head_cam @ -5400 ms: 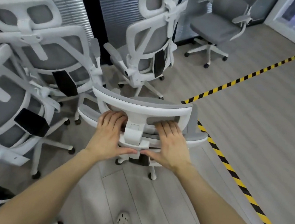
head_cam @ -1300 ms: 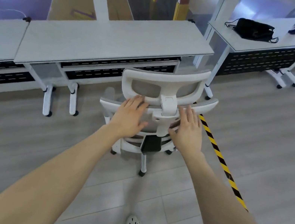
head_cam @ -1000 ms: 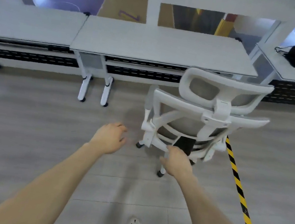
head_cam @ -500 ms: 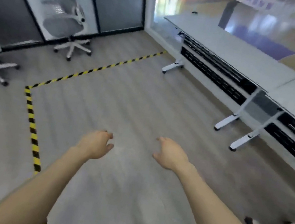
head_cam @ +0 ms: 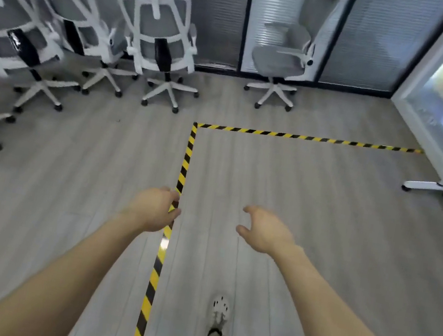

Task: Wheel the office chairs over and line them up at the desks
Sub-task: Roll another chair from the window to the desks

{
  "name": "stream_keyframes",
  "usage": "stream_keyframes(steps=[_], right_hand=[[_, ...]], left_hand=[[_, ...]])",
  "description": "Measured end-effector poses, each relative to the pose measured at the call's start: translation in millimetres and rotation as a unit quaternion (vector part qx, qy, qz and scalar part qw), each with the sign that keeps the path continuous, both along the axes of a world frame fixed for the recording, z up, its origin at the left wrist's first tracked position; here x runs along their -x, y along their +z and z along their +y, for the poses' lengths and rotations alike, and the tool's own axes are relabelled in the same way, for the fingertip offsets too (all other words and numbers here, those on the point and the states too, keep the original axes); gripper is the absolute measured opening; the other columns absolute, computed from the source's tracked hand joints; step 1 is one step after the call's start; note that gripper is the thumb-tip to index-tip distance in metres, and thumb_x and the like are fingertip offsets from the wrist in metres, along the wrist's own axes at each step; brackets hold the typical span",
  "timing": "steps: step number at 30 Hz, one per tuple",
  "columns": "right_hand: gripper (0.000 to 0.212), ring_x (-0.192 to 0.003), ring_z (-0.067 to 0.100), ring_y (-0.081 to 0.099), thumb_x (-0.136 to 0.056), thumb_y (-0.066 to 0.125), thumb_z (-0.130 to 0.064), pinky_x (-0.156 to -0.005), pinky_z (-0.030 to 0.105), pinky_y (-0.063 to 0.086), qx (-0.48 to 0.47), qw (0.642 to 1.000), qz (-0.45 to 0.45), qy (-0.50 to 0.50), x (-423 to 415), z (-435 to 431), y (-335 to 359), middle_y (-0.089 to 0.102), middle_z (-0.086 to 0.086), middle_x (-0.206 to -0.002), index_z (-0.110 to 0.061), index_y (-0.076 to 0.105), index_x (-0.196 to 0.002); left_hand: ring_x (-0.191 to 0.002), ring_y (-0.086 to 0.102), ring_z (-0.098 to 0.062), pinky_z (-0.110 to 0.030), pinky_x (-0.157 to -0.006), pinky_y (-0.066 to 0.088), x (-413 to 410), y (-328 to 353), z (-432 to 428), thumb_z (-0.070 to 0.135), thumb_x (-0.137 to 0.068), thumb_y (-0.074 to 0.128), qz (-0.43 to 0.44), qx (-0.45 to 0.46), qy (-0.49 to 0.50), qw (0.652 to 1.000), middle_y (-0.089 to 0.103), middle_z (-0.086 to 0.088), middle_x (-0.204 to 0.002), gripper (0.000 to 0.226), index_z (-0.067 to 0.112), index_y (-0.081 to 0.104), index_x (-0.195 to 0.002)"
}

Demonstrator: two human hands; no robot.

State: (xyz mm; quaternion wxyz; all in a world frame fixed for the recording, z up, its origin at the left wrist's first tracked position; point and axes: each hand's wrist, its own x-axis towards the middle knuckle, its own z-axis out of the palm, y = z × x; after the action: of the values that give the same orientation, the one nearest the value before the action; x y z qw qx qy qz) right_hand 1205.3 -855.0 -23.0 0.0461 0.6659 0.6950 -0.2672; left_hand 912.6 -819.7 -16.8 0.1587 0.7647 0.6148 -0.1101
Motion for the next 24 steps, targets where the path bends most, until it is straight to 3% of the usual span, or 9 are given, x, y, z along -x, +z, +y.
stream_keyframes(steps=[7,12,16,19,24], right_hand=[[0.066,-0.148,0.03,0.054,-0.111,0.06,-0.041,-0.118,0.042,0.051,-0.022,0.997,0.02,0.07,102,248,-22,0.049,0.007,-0.167,-0.016,0.039,-0.168],[0.05,-0.134,0.034,0.062,-0.108,0.061,-0.04,-0.108,0.049,0.057,-0.022,0.994,0.012,0.108,183,425,-5,0.063,0.01,-0.149,-0.014,0.056,-0.151],[0.057,-0.135,0.031,0.063,-0.106,0.062,-0.042,-0.104,0.046,0.058,-0.039,0.991,0.021,0.128,239,553,12,0.058,0.004,-0.157,-0.019,0.052,-0.158],[0.057,-0.129,0.03,0.065,-0.106,0.062,-0.041,-0.097,0.042,0.058,-0.054,0.988,0.013,0.143,279,651,12,0.063,0.007,-0.149,-0.018,0.053,-0.158],[0.059,-0.133,0.031,0.064,-0.109,0.058,-0.039,-0.105,0.044,0.057,-0.065,0.99,0.016,0.123,340,816,3,0.062,0.007,-0.152,-0.018,0.046,-0.163]], left_hand=[[-0.14,0.06,-0.03,-0.042,-0.113,0.051,105,-18,190,0.047,-0.112,0.055,0.016,0.013,0.075,0.997,0.057,-0.006,-0.158,0.053,0.02,0.053,-0.157],[-0.135,0.063,-0.033,-0.045,-0.11,0.054,178,2,340,0.048,-0.111,0.056,0.009,0.001,0.128,0.992,0.06,-0.008,-0.154,0.053,0.019,0.054,-0.155],[-0.135,0.063,-0.033,-0.045,-0.11,0.053,228,7,447,0.048,-0.111,0.057,0.001,-0.013,0.164,0.986,0.061,-0.008,-0.153,0.053,0.02,0.054,-0.156],[-0.135,0.063,-0.032,-0.046,-0.109,0.054,271,-9,533,0.049,-0.11,0.058,-0.008,-0.013,0.183,0.983,0.062,-0.008,-0.152,0.053,0.022,0.054,-0.155],[-0.133,0.064,-0.03,-0.044,-0.106,0.056,343,-38,714,0.051,-0.11,0.057,-0.019,-0.016,0.175,0.984,0.064,-0.007,-0.149,0.054,0.023,0.052,-0.156]])
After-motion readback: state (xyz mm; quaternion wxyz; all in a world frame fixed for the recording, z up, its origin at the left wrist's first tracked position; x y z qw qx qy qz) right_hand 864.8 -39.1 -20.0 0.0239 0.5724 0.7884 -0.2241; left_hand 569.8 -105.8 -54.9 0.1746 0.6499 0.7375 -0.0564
